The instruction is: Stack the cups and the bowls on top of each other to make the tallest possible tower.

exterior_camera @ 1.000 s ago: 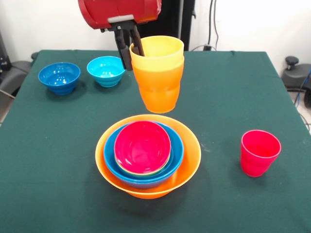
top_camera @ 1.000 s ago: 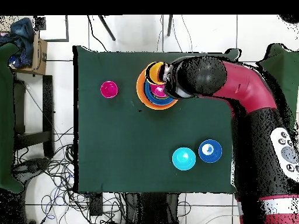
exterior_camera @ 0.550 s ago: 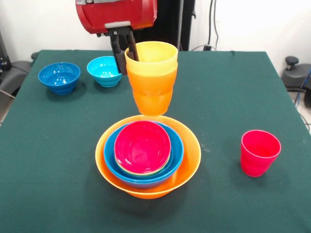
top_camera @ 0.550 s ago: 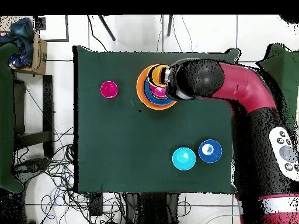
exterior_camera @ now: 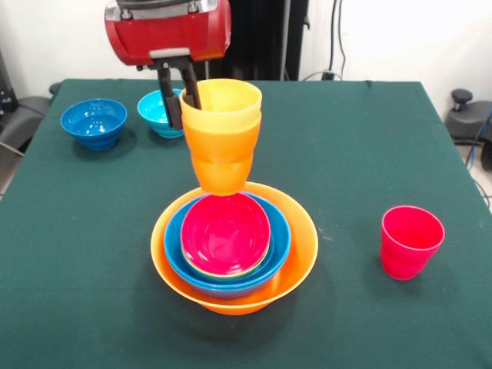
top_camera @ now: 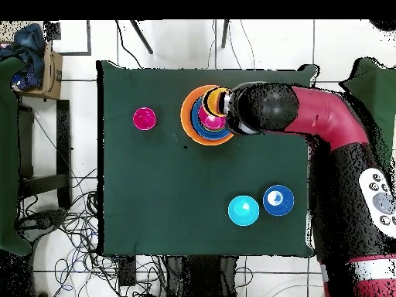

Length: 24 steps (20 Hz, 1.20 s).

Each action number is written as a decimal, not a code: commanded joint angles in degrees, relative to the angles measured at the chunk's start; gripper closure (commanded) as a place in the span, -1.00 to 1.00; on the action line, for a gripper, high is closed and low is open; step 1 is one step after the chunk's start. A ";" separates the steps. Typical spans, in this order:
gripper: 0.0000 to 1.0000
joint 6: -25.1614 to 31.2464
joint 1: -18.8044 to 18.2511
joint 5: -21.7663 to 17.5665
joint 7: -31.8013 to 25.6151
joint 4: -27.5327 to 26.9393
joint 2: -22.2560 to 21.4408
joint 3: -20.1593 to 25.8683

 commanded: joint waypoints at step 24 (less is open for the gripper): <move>1.00 -7.29 -0.35 -12.26 -9.60 3.34 8.05 2.49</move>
